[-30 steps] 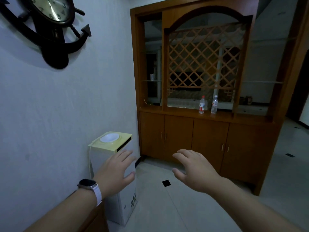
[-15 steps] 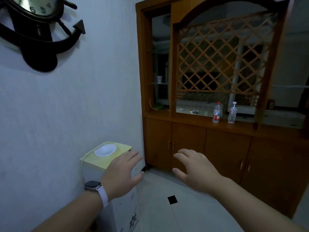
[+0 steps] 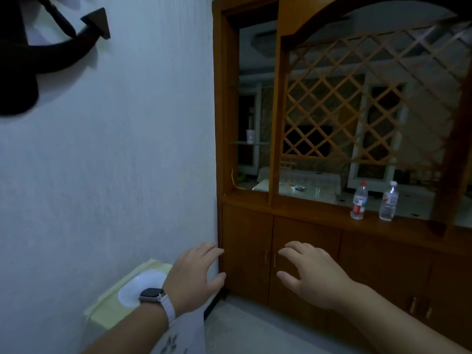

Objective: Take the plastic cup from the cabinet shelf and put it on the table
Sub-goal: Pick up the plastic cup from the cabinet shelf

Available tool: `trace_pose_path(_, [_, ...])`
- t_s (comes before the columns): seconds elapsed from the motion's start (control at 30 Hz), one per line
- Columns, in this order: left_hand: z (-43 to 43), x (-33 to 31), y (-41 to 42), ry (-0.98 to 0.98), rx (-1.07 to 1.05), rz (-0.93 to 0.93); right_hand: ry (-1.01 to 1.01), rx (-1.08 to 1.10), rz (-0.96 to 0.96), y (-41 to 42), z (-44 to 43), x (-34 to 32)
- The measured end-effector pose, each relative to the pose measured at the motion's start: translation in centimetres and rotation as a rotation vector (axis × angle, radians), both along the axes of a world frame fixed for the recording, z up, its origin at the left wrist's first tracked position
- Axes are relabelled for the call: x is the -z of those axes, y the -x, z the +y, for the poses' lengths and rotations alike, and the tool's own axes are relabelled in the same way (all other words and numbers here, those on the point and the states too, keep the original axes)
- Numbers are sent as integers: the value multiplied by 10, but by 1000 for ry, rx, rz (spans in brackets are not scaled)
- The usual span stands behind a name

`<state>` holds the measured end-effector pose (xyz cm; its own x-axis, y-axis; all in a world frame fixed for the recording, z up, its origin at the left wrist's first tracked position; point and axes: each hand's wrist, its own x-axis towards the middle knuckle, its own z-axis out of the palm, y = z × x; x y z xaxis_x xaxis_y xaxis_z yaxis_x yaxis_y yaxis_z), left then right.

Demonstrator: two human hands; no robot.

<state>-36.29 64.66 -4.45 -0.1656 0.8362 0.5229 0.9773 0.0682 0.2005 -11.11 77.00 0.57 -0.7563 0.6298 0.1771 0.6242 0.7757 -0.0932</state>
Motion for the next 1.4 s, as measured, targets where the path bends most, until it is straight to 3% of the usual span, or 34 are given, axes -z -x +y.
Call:
trace_pose_path(0.17, [74, -19, 82, 14, -1, 6, -30, 30, 42, 68, 57, -21])
trace_pose_path(0.43, [159, -31, 146, -27, 38, 8, -80, 40, 43, 128, 143, -27])
trace_pose_path(1.03, [405, 0, 234, 108, -144, -7, 52, -80, 101, 240, 436, 6])
trace_pose_path(1.4, [544, -37, 261, 76, -164, -66, 79, -98, 150, 275, 573, -15])
